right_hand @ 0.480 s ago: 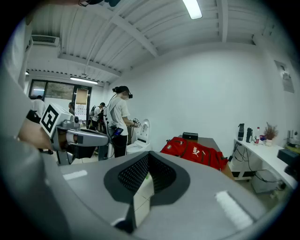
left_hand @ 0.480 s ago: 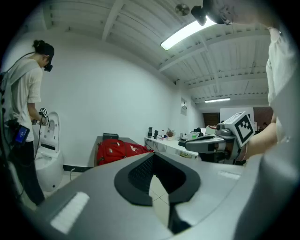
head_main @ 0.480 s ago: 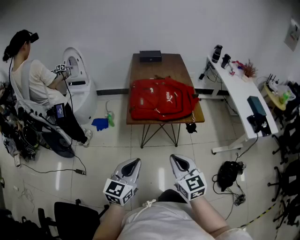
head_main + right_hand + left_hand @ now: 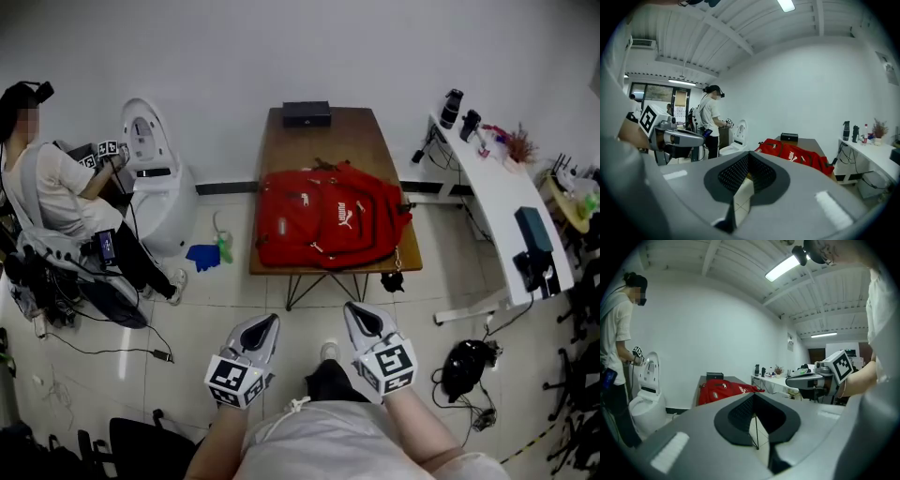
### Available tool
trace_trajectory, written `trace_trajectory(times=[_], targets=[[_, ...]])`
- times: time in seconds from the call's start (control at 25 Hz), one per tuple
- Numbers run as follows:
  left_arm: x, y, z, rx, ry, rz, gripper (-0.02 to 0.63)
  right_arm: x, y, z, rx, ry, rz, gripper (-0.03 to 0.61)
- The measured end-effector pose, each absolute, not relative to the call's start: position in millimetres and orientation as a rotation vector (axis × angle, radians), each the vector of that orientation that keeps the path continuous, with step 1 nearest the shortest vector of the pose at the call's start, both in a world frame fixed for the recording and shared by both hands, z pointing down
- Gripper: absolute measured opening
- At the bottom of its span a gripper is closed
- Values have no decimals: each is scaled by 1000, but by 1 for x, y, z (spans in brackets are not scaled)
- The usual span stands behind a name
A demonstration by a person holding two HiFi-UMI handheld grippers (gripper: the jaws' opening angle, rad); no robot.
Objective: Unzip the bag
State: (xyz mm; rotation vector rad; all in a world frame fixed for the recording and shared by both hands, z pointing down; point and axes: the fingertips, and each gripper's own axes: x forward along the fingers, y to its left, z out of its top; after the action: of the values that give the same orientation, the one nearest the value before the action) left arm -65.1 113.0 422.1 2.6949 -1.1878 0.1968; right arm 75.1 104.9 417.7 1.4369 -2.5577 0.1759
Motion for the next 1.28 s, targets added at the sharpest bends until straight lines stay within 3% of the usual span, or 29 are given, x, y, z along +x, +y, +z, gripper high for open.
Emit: trace_trajectory(times=[0.48, 1.08, 1.28], targets=[[-12, -60, 421, 2641, -1261, 179, 8, 97, -64, 436, 1198, -2585, 225, 8], [-16, -128, 492, 2527, -1128, 354, 8, 62, -103, 513, 1021, -2509, 483, 8], [-19, -142, 520, 2493, -1095, 416, 8, 43, -108, 551, 927, -2410, 483, 63]])
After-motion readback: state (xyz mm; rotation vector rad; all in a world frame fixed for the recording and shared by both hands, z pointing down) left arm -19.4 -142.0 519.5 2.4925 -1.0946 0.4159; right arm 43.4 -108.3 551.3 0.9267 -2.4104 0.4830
